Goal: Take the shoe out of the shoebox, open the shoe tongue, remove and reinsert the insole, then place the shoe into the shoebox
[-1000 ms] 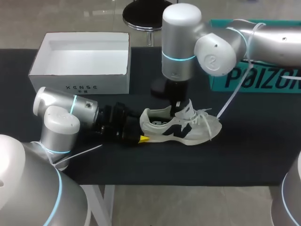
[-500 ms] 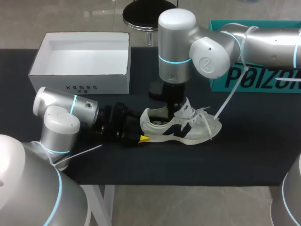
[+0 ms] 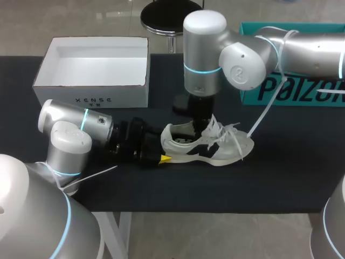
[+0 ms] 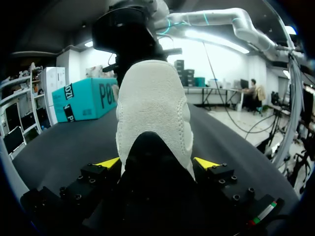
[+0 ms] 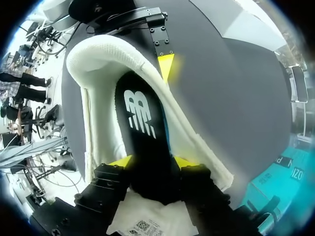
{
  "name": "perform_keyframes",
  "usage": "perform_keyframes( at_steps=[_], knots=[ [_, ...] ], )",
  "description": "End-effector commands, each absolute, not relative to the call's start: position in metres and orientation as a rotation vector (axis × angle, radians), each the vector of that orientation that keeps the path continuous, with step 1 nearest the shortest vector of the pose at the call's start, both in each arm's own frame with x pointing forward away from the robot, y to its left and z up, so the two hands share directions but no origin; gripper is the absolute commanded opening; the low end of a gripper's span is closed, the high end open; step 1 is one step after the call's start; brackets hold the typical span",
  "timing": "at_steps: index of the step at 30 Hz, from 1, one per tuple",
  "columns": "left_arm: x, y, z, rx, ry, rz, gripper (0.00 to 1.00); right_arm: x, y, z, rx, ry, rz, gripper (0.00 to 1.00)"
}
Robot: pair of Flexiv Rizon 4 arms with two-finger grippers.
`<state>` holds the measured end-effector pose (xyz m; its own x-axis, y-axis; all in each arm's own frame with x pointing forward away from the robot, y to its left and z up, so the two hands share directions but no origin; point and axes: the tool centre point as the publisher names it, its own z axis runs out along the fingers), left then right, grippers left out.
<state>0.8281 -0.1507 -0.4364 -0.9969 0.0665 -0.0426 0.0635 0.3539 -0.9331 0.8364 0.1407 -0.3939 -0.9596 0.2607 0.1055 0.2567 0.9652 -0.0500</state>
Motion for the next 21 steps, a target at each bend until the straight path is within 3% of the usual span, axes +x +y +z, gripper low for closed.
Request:
perform_keyframes(
  at_steps=[1,7,11,12,15,16,17,21],
  knots=[
    [0.827,-0.151,-0.439,-0.125,-2.586,1.776,0.0,0.839,0.144,-0.413,-0.388,-2.986,0.056,0.54],
    [0.827,-0.151,-0.439,-0.125,-2.586,1.776,0.0,0.831,0.149,-0.446,-0.393,-2.95,0.045,0.58],
    [0.827,-0.151,-0.439,-0.125,-2.586,1.776,0.0,0.824,0.155,-0.467,-0.399,-2.935,0.032,0.7],
    [0.827,-0.151,-0.439,-0.125,-2.586,1.776,0.0,0.822,0.159,-0.47,-0.397,-2.934,0.028,0.67],
    [0.827,-0.151,-0.439,-0.125,-2.586,1.776,0.0,0.817,0.165,-0.479,-0.395,-2.938,0.034,0.38],
    [0.827,-0.151,-0.439,-0.125,-2.586,1.776,0.0,0.815,0.167,-0.481,-0.397,-2.939,0.036,0.09],
    [0.827,-0.151,-0.439,-0.125,-2.586,1.776,0.0,0.812,0.169,-0.483,-0.403,-2.941,0.035,0.0],
    [0.827,-0.151,-0.439,-0.125,-2.586,1.776,0.0,0.805,0.17,-0.485,-0.43,-2.94,0.035,0.0]
  ],
)
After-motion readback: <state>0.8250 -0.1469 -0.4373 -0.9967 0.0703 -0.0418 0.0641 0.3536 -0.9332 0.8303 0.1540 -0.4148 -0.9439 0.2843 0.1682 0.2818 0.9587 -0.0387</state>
